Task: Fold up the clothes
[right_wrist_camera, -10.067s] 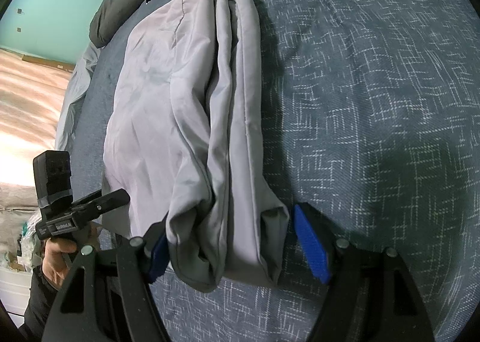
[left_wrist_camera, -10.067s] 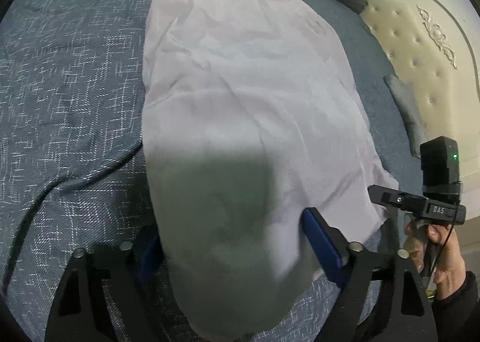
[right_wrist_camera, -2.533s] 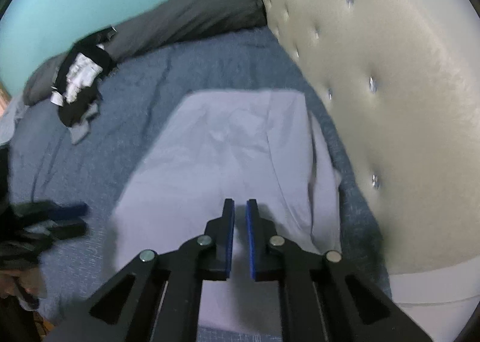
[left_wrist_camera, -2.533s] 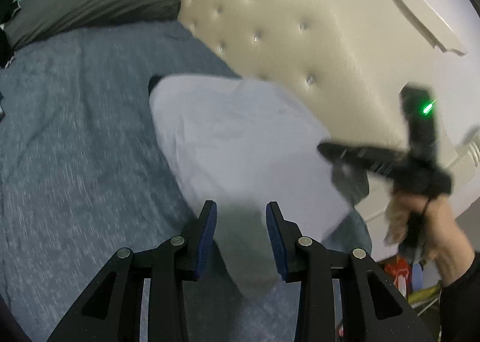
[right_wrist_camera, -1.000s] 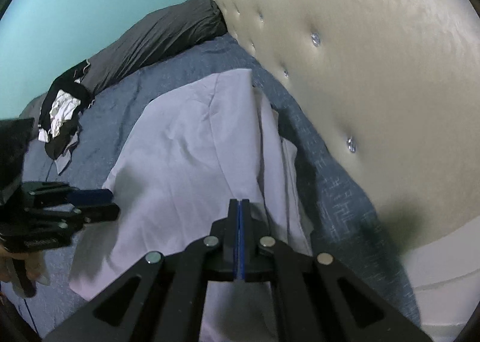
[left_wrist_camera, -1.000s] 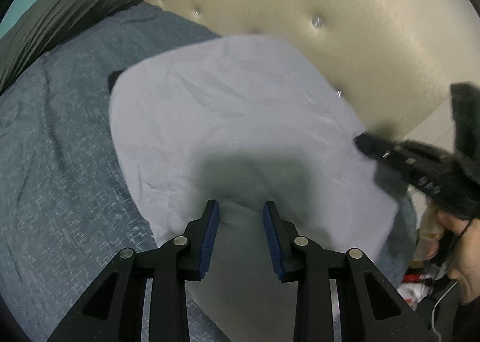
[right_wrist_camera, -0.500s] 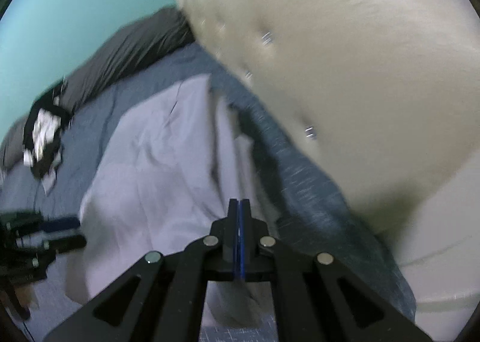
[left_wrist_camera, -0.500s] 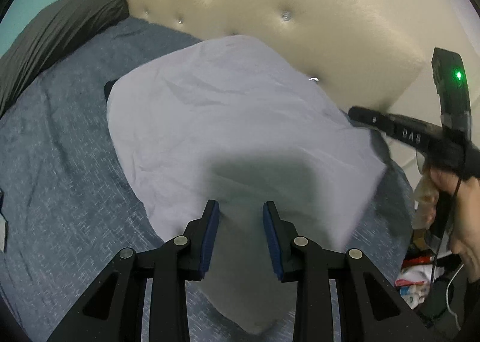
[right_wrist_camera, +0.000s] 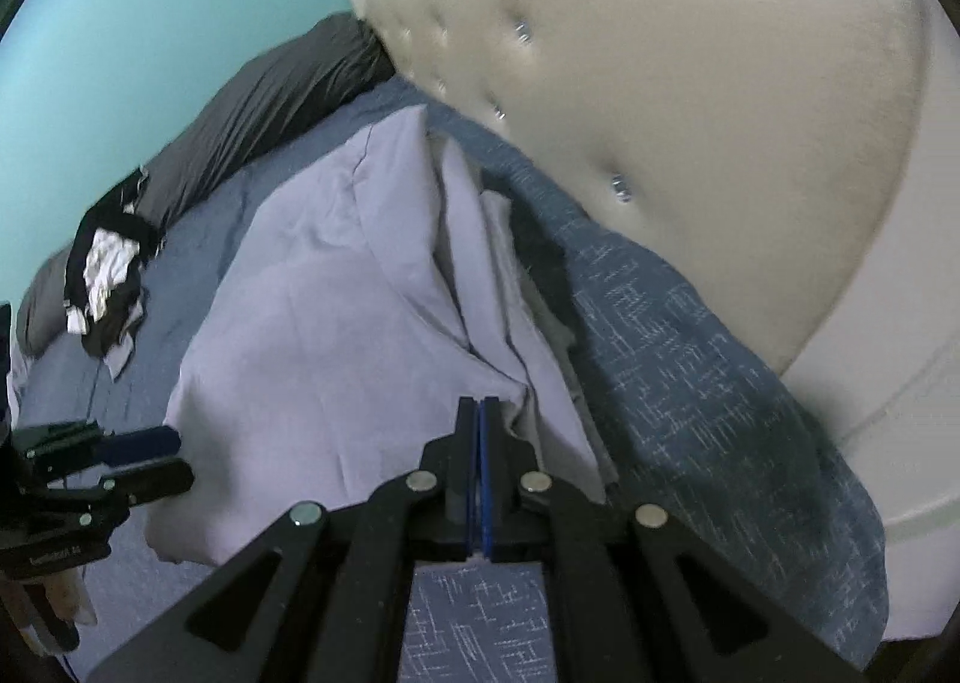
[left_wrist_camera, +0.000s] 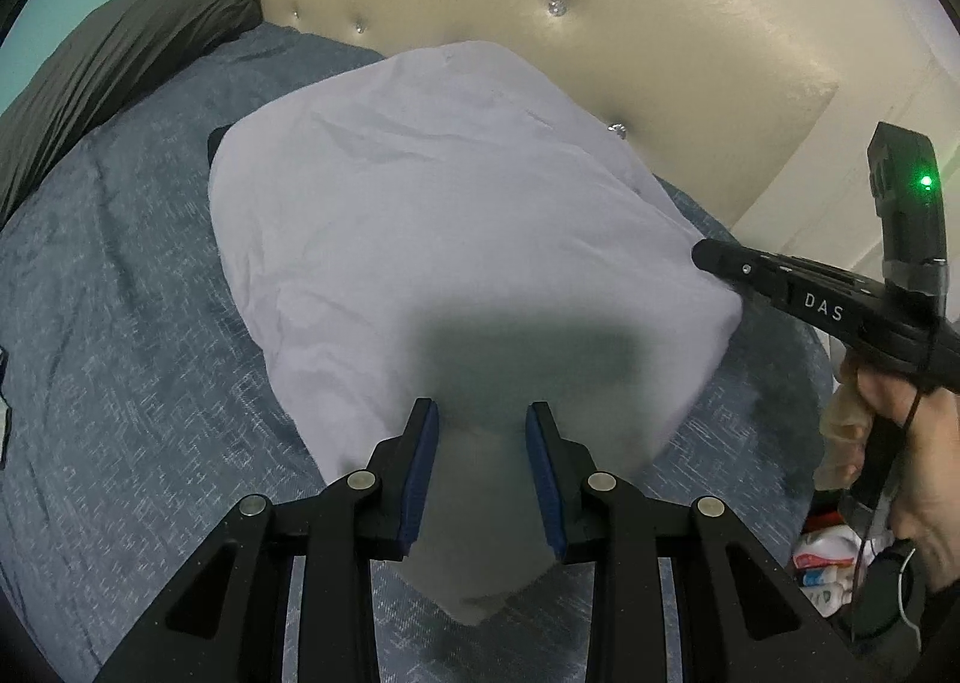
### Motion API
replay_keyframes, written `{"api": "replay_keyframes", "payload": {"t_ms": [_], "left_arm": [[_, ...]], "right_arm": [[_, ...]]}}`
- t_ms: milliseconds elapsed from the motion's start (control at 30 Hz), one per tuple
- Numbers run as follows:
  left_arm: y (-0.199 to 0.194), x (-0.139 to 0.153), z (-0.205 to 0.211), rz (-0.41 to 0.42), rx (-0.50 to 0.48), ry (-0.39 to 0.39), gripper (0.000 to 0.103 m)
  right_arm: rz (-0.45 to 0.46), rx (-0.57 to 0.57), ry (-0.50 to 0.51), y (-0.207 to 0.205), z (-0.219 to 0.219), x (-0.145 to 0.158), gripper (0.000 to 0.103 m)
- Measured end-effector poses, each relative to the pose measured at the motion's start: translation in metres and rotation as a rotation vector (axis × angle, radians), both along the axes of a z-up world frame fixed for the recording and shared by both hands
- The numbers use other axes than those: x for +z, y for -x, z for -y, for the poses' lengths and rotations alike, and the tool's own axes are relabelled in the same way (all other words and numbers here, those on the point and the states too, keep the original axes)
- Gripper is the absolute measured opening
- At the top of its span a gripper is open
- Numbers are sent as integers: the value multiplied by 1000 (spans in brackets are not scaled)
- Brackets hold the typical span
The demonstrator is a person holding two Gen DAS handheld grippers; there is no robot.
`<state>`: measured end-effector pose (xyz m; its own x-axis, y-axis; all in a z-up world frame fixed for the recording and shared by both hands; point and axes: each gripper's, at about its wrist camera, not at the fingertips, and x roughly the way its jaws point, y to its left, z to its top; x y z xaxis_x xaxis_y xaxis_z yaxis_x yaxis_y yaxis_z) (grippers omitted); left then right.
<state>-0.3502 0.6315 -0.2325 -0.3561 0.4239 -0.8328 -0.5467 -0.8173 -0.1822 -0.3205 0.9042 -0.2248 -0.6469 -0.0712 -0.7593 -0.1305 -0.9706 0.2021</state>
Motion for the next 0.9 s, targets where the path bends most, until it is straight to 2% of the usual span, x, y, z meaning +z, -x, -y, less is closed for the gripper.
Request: {"api": "replay_keyframes", "payload": {"t_ms": [167, 367, 600, 900], "left_arm": [[-2, 3, 5, -7, 11, -6, 32], [-4, 12, 18, -28, 20, -10, 32], [-18, 26, 31, -47, 33, -26, 32], [-36, 50, 47, -71, 51, -52, 32]], "right_arm": [[-31, -49, -11, -15, -2, 15, 0], [-44, -55, -21, -27, 8, 27, 0], [-61, -60, -40, -29, 26, 44, 2], [-90, -77, -49, -54, 51, 63, 2]]}}
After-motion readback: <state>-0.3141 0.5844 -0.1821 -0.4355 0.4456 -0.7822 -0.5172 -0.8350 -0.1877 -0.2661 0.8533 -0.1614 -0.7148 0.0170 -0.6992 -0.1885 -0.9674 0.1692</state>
